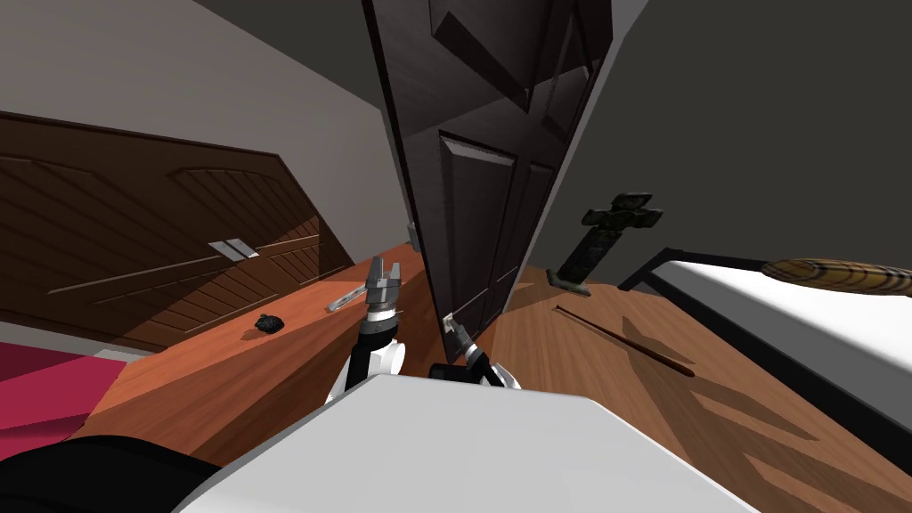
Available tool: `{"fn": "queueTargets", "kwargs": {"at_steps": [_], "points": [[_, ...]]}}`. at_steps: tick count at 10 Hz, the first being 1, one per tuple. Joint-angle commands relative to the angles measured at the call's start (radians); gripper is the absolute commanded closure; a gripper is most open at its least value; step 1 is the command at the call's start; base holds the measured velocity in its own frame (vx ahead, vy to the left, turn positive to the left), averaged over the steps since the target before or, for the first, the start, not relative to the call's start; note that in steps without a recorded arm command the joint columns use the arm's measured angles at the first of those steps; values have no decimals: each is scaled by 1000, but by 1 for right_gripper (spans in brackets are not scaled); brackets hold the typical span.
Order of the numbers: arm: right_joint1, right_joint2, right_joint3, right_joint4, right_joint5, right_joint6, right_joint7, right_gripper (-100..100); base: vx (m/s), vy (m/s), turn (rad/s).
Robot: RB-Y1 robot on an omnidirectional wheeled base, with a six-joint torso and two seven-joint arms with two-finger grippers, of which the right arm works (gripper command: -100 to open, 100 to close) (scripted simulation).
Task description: Push the door open
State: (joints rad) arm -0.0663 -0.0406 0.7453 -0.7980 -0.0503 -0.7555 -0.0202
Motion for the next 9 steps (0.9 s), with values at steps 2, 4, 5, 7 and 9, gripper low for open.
{"fn": "queueTargets", "kwargs": {"at_steps": [2, 4, 5, 7, 9], "points": [[2, -2, 1, 2, 0, 1, 0, 100, -15, -16, 0], [2, -2, 1, 2, 0, 1, 0, 100, -5, -4, -2], [1, -13, -19, 7, -5, 2, 3, 100, 44, 88, -31], [0, -19, -33, 10, -9, 2, 6, 100, 96, 156, -36], [-3, -27, -58, 15, -16, 1, 10, 100, 104, 160, -35]]}}
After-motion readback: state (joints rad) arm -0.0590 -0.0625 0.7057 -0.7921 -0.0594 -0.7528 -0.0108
